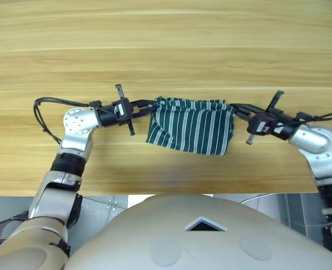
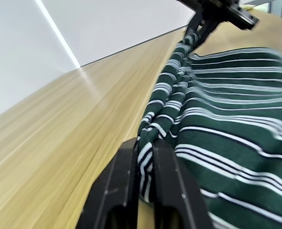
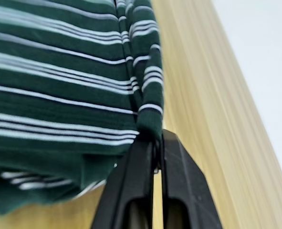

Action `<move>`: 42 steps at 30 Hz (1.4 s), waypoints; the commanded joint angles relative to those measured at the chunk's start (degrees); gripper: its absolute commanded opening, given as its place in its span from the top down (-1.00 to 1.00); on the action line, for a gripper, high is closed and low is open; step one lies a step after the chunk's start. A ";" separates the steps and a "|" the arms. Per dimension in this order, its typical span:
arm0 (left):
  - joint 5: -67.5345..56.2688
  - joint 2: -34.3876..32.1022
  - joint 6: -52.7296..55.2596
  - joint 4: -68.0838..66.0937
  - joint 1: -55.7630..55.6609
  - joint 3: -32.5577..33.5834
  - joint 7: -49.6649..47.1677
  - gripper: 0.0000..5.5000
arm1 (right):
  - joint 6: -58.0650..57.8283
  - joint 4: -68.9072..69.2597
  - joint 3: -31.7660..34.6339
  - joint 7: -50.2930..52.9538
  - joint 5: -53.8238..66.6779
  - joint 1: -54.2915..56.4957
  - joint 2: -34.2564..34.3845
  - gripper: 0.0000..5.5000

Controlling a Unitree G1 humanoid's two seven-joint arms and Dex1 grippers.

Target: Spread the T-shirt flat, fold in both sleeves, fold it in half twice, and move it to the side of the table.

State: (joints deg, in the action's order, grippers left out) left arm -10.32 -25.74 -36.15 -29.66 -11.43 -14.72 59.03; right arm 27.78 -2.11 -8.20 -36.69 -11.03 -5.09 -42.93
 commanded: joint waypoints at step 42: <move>-3.37 14.27 16.66 -44.57 -34.16 27.69 -9.48 0.03 | -11.50 -40.00 10.26 -0.36 18.01 23.14 19.96 -0.72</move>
State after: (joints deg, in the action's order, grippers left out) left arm -11.11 -12.47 -20.72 -74.34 -43.70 10.15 47.93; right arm 15.35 -41.87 1.32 -36.42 5.87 16.87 -23.41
